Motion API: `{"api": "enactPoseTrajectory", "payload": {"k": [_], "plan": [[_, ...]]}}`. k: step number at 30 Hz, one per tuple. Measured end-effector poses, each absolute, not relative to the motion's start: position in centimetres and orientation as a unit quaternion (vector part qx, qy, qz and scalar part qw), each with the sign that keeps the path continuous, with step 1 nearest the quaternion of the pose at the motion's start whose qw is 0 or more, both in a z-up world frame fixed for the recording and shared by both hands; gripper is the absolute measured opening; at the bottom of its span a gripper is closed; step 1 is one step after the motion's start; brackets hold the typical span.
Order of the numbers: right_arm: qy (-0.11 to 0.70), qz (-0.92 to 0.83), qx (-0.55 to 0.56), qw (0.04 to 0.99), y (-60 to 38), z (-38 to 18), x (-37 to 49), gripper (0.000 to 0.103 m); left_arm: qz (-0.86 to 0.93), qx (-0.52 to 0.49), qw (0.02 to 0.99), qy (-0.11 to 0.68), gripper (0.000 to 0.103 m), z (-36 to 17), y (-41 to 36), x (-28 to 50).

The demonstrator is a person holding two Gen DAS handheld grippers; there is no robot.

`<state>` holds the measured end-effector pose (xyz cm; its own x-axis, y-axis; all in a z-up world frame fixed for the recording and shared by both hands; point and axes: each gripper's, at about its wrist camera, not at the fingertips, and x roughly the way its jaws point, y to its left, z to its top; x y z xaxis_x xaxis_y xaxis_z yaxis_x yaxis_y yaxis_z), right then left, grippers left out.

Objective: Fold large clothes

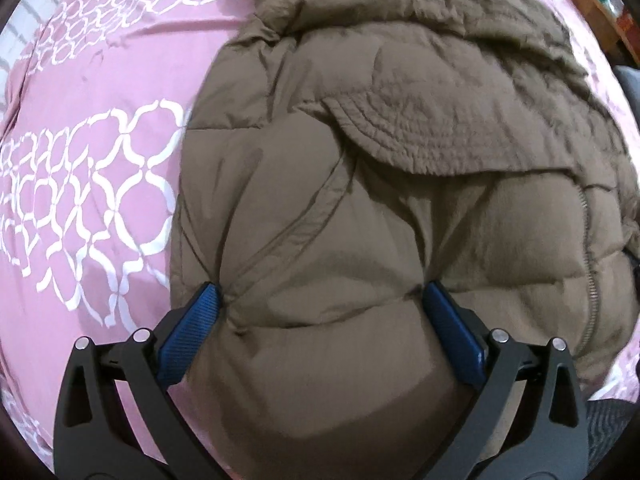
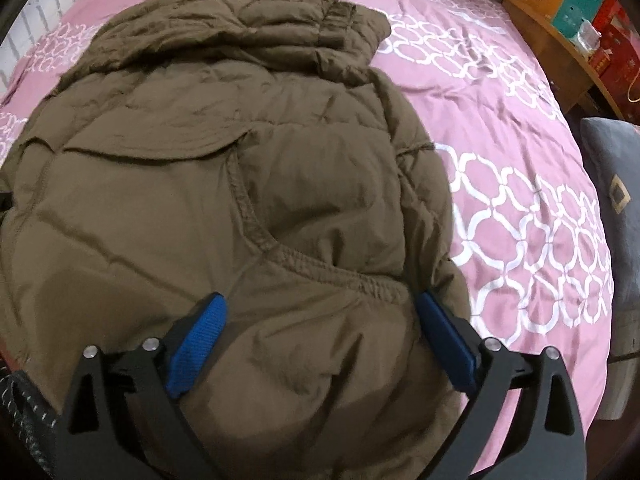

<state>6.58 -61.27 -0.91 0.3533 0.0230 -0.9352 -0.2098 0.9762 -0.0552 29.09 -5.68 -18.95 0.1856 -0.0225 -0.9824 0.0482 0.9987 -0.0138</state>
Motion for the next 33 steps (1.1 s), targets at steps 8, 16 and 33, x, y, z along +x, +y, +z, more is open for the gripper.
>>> {"api": "enactPoseTrajectory", "payload": {"k": [8, 16, 33], "plan": [[0.537, 0.054, -0.103, 0.836, -62.3, 1.5, 4.5, 0.096, -0.045, 0.148, 0.763, 0.628, 0.100, -14.6, -3.8, 32.2], [0.499, 0.020, -0.075, 0.863, -64.6, 2.3, 3.1, 0.096, -0.084, 0.181, 0.756, 0.623, 0.100, -16.2, -3.4, 28.3], [0.486, 0.024, -0.071, 0.871, -63.4, -3.6, 1.7, 0.061, -0.058, -0.028, 0.827, 0.559, 0.100, -22.9, 0.5, 20.9]]}}
